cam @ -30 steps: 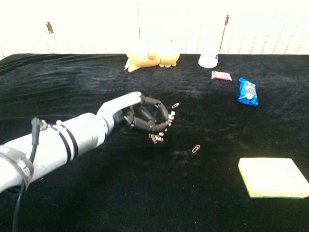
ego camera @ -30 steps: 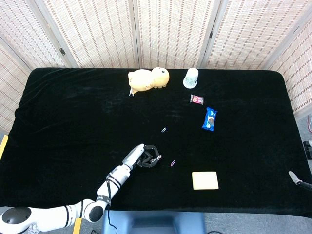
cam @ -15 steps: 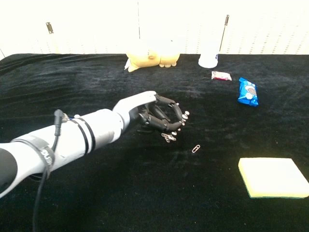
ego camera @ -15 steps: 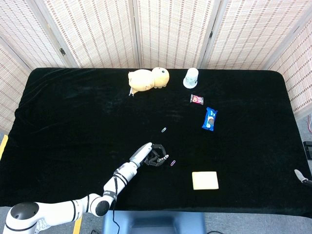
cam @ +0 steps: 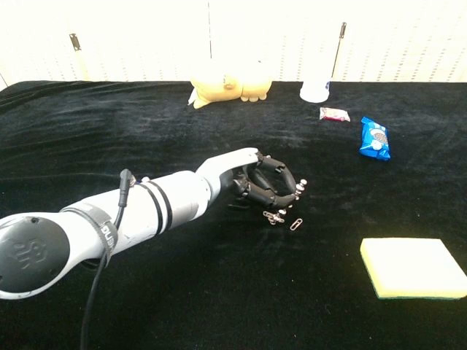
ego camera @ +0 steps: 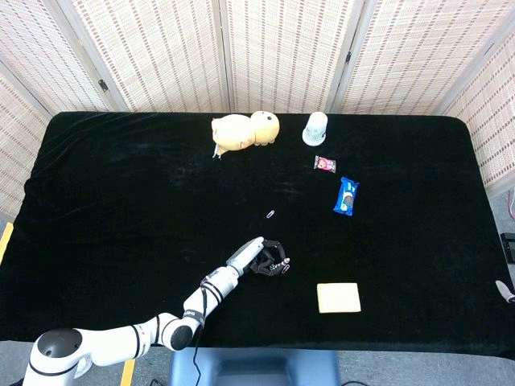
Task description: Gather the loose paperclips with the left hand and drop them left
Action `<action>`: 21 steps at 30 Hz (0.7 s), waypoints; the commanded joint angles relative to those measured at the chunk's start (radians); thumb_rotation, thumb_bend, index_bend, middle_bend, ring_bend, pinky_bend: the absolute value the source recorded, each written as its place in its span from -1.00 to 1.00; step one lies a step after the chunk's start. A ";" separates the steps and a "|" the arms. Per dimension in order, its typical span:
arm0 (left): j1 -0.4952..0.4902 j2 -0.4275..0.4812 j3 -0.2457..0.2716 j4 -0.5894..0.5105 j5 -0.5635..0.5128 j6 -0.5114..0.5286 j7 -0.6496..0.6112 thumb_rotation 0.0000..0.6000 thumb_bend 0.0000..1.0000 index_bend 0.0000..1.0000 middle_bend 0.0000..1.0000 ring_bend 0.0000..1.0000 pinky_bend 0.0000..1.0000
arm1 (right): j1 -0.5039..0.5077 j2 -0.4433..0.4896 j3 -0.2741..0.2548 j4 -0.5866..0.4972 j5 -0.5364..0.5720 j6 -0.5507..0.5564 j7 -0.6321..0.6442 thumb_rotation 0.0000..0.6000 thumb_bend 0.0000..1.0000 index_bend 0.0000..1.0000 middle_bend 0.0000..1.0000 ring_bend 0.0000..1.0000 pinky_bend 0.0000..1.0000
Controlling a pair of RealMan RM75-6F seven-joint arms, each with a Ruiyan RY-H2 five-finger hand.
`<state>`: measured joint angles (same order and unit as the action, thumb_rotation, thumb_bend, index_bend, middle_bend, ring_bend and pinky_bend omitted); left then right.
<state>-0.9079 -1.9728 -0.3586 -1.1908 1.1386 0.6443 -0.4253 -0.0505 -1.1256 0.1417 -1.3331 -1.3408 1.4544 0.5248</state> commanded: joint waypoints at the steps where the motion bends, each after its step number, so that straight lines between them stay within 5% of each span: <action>1: -0.007 -0.004 -0.005 0.004 0.003 -0.001 -0.002 1.00 -0.07 0.57 1.00 1.00 1.00 | -0.002 -0.001 0.000 0.003 0.001 -0.001 0.002 1.00 -0.53 -1.00 -1.00 -0.89 -0.98; 21: -0.073 -0.067 -0.023 0.085 -0.028 -0.045 0.012 1.00 -0.07 0.57 1.00 1.00 1.00 | -0.014 0.004 0.005 0.016 0.002 -0.003 0.041 1.00 -0.53 -1.00 -1.00 -0.89 -0.98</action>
<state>-0.9739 -2.0328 -0.3768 -1.1154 1.1139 0.6057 -0.4100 -0.0644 -1.1218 0.1464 -1.3174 -1.3401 1.4522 0.5652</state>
